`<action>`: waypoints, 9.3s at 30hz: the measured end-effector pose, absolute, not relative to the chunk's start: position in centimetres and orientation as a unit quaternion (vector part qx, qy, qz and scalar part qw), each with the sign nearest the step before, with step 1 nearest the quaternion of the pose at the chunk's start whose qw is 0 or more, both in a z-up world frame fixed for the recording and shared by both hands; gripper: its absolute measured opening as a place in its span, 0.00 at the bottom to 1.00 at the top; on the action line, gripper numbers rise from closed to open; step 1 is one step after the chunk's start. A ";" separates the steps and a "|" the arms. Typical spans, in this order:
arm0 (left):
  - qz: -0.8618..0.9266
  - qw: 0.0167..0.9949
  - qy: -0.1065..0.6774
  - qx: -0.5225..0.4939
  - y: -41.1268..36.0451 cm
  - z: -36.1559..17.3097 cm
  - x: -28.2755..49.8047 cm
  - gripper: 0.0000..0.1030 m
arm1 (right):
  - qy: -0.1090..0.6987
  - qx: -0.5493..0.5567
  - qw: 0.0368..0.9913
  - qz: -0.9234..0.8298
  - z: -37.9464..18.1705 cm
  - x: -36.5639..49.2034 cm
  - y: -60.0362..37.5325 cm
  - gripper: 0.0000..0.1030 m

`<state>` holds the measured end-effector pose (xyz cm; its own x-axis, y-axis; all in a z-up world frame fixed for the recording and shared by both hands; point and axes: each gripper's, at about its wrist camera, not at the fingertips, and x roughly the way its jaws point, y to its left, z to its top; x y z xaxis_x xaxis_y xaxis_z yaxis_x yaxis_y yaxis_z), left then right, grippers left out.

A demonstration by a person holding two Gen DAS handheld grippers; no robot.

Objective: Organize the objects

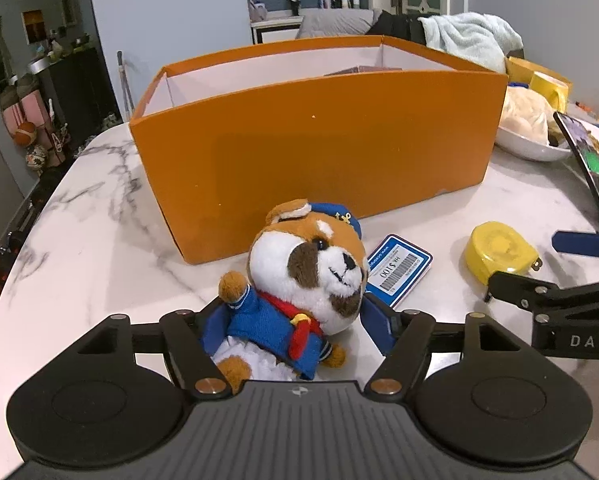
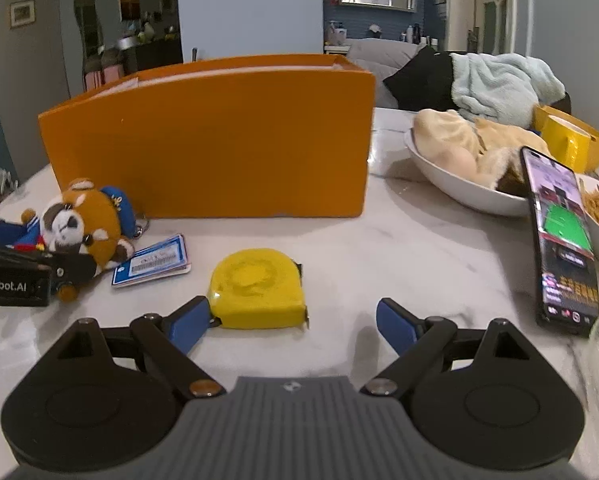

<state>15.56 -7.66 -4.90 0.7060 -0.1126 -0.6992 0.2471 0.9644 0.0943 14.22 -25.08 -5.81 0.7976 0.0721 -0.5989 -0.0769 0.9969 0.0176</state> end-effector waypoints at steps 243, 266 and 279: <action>0.039 0.949 0.309 0.053 -4.5 7.8 14.4 1.00 | 0.263 -0.033 0.963 -0.036 11.1 13.6 -18.7 0.99; 0.038 0.949 0.307 0.059 -4.7 8.0 14.4 1.00 | 0.263 -0.032 0.963 -0.036 11.0 13.5 -18.8 0.99; 0.038 0.949 0.306 0.061 -4.7 7.9 14.4 1.00 | 0.263 -0.034 0.964 -0.036 10.9 13.5 -19.0 0.99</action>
